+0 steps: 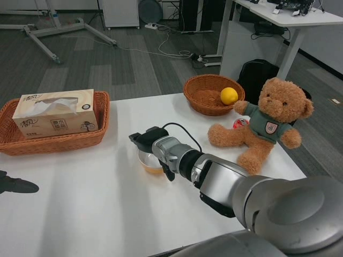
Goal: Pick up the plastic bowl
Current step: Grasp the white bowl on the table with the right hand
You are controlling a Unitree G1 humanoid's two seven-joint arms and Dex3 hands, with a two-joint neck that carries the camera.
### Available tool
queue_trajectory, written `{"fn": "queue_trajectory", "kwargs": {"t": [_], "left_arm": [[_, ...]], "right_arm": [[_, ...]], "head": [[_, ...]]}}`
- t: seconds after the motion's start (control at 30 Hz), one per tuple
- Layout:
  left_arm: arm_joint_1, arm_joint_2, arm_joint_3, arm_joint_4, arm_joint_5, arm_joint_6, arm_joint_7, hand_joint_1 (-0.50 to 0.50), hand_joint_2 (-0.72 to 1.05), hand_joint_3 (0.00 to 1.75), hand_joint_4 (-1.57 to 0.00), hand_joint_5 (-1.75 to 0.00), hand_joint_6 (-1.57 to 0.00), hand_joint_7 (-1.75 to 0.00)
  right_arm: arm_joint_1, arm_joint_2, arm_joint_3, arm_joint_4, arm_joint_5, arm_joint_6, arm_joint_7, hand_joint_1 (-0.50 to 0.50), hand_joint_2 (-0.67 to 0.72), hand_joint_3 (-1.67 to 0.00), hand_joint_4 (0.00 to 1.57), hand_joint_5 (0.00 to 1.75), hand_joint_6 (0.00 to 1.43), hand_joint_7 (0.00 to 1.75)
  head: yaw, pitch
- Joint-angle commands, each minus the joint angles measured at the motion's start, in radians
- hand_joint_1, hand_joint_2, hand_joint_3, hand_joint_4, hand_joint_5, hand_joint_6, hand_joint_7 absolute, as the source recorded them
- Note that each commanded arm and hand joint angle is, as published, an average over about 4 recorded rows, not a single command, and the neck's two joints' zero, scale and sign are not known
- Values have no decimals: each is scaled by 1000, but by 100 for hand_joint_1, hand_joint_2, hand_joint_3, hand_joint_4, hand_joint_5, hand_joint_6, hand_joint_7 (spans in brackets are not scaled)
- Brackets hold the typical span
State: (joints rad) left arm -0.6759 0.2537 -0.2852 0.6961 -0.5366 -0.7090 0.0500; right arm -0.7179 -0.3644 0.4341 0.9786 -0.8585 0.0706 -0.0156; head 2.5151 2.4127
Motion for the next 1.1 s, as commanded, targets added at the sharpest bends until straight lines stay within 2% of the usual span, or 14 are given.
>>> {"fn": "queue_trajectory", "kwargs": {"t": [0.03,0.2,0.57,0.67,0.73,0.87,1.1], "left_arm": [[16,3,2,0,-5,-6,-1,-50,-70,9,0,0,0,0],[16,2,1,2,-5,-6,-1,-50,-70,9,0,0,0,0],[16,-1,1,3,-5,-6,-3,-50,-66,9,0,0,0,0],[16,-1,1,3,-5,-7,-4,-50,-72,9,0,0,0,0],[16,-1,1,3,-5,-6,-3,-50,-68,9,0,0,0,0],[16,-1,0,4,-5,-7,-4,-50,-72,9,0,0,0,0],[16,-1,0,4,-5,-7,-4,-50,-68,9,0,0,0,0]], "right_arm": [[-15,-11,-8,-14,5,1,-1,-17,9,-16,0,0,0,0],[-28,-7,10,10,8,-3,-10,-17,9,-16,0,0,0,0],[-108,22,46,179,29,-15,-61,-17,9,-16,0,0,0,0],[-112,23,46,196,30,-22,-70,-17,9,-16,0,0,0,0],[-112,23,46,200,30,-27,-75,-17,9,-16,0,0,0,0],[-112,26,57,202,34,-35,-84,-17,9,-16,0,0,0,0],[-124,29,144,216,81,-51,-95,-17,9,-16,0,0,0,0]], "head": [[0,0],[0,2],[5,0],[4,-2],[4,-2],[3,-2],[4,-1]]}}
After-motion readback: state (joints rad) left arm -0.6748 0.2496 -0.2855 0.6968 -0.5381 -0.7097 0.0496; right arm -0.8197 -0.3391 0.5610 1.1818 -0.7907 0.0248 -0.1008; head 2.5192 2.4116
